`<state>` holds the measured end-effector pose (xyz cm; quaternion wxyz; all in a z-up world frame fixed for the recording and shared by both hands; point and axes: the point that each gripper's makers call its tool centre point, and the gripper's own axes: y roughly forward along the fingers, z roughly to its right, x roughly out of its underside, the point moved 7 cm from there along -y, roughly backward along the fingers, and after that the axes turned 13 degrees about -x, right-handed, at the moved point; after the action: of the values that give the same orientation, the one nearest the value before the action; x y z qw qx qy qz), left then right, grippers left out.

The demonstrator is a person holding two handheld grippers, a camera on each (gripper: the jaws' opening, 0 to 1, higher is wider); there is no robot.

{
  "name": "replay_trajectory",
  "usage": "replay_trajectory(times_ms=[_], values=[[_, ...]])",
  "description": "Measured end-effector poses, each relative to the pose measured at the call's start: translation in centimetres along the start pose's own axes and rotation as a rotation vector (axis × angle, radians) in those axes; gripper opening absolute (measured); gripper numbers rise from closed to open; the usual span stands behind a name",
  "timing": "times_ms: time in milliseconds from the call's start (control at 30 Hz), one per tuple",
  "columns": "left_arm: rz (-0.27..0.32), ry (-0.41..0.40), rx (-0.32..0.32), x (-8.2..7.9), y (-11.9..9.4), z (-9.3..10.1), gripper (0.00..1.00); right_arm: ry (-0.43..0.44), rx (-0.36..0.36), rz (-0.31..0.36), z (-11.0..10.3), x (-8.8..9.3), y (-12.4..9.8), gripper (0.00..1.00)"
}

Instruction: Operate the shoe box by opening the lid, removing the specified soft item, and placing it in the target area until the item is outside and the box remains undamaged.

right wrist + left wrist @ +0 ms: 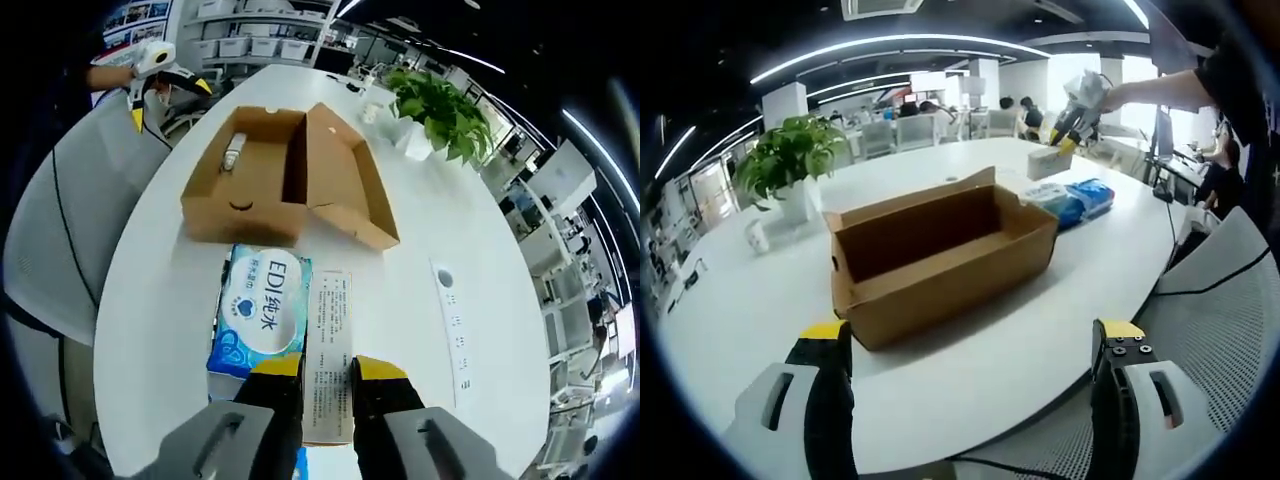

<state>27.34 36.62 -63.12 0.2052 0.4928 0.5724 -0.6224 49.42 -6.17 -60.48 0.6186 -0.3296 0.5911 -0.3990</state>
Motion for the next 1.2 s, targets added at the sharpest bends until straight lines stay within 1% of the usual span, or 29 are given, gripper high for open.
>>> replay_trajectory(times_ms=[233, 567, 867, 1000, 1200], values=[[-0.002, -0.005, -0.005, 0.0, 0.0, -0.1, 0.99, 0.015, -0.003, -0.042, 0.3, 1.7, 0.5, 0.13], [-0.009, -0.006, 0.005, 0.2, 0.0, 0.0, 0.99, 0.043, -0.014, -0.077, 0.7, 3.5, 0.9, 0.13], [-0.021, -0.001, 0.011, 0.3, 0.0, 0.1, 0.99, 0.046, -0.031, -0.156, 0.8, 5.5, 1.8, 0.13], [-0.026, 0.003, 0.014, 0.3, 0.0, 0.1, 0.99, 0.059, -0.032, -0.166, 0.9, 6.1, 1.9, 0.13], [-0.029, 0.005, 0.012, 0.3, 0.0, 0.1, 0.99, 0.067, -0.043, -0.205, 0.7, 7.2, 2.1, 0.13]])
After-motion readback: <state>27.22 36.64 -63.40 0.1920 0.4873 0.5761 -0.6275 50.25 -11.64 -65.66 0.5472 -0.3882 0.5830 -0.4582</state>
